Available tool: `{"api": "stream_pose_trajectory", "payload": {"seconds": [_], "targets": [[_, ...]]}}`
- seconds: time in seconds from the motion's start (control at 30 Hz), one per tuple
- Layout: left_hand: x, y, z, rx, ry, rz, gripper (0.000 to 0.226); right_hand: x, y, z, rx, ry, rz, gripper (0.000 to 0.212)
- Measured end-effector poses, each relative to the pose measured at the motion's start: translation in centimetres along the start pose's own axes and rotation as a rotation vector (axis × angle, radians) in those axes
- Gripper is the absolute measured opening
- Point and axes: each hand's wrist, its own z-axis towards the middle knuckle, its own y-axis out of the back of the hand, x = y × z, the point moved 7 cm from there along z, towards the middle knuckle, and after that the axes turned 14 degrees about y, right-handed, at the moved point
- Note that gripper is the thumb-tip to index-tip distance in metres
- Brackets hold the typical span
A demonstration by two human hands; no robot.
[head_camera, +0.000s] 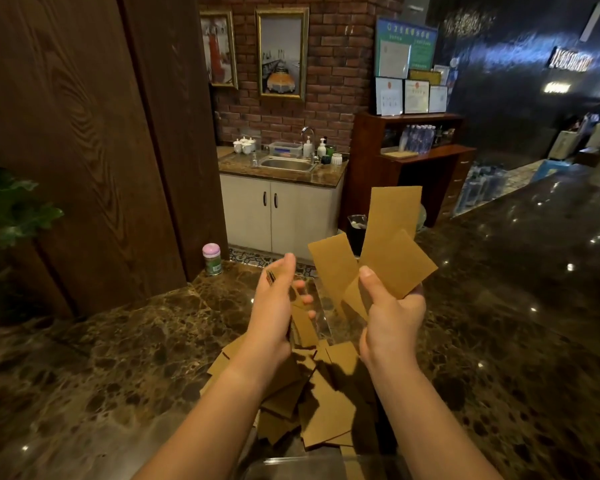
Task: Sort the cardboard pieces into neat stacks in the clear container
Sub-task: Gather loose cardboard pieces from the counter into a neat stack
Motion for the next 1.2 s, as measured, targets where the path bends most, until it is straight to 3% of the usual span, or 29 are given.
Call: {"api": "stream_pose_trajectory", "payload": {"seconds": [0.07,0.13,0.2,0.37,0.47,0.57,0.87,0.93,1.07,1.13,1.2], "targets": [[-0.9,-1.0,-0.6,0.027,-0.18,0.073,0.055,0.4,-0.8,-0.6,0.076,0.083,-0.098,0.035],[-0.8,-1.9,-1.0,0.034,-0.199,0.091,0.068,0.0,-1.8,-1.5,0.157,0.093,-0.124,0.033],[-0.8,-2.2,-0.7,0.057,-0.181,0.021,0.069,-0.5,-2.6,-2.2,0.222,0.044,-0.096,0.03],[-1.0,-1.1,0.3,0.169,-0.02,-0.28,0.031,-0.8,-2.1,-2.2,0.217,-0.231,0.146,0.036],[-1.5,-0.5,0.2,0.326,0.077,-0.442,0.037,0.3,-0.7,-1.3,0.201,-0.218,0.127,0.038],[-2.1,-0.6,0.0,0.426,0.086,-0.442,0.043,1.3,-0.4,-1.4,0.283,-0.15,0.045,0.031],[-1.8,-1.6,-0.2,0.395,0.054,-0.307,0.042,1.6,-0.9,-2.5,0.415,-0.171,-0.025,0.02],[-1.9,-1.2,0.0,0.293,0.009,-0.256,0.048,2.2,-0.7,-2.5,0.407,-0.071,-0.107,0.016],[-2.5,-0.9,0.2,0.15,-0.076,-0.226,0.044,3.1,-0.3,-2.6,0.44,0.272,-0.52,0.014],[-2.0,-0.7,0.5,0.136,0.008,-0.204,0.045,2.9,-0.3,-2.7,0.424,0.22,-0.447,0.012],[-1.6,-1.1,0.3,0.219,0.073,-0.221,0.048,1.8,-0.1,-2.3,0.337,-0.071,-0.109,0.015]]}}
